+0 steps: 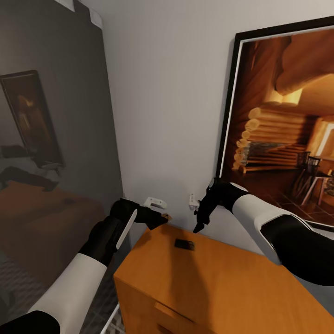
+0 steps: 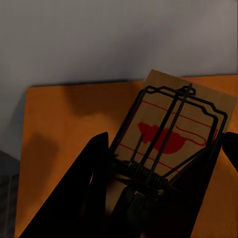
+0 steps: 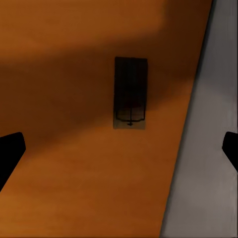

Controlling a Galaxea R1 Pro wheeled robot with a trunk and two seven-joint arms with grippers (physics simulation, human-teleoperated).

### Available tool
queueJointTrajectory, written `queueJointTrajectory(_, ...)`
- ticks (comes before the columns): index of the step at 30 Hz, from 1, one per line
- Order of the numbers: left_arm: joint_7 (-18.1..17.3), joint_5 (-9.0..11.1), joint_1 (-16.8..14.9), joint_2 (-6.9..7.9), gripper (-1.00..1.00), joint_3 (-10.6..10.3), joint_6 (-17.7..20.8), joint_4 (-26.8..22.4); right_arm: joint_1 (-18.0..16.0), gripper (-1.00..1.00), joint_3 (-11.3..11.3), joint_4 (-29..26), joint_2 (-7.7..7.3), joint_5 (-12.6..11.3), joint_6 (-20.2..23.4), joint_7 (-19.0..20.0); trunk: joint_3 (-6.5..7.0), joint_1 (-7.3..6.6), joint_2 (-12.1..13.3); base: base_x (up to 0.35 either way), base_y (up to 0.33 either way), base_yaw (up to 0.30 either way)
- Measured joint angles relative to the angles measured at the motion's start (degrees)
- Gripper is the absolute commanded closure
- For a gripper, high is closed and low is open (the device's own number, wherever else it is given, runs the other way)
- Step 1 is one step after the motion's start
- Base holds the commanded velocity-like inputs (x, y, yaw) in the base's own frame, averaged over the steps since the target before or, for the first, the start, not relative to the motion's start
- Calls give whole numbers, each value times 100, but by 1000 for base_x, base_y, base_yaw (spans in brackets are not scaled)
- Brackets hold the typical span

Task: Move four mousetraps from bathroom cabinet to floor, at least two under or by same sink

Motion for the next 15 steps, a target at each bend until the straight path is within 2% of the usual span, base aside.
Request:
queueJointTrajectory(5,0,0,0,0,100,0,1,0,0,-100,0,-2,0,-1,-1,2,0,1,0,143,-43,0)
queueJointTrajectory(15,0,0,0,0,100,0,-4,0,0,-100,0,1,0,-2,-3,3,0,2,1,15,-4,0)
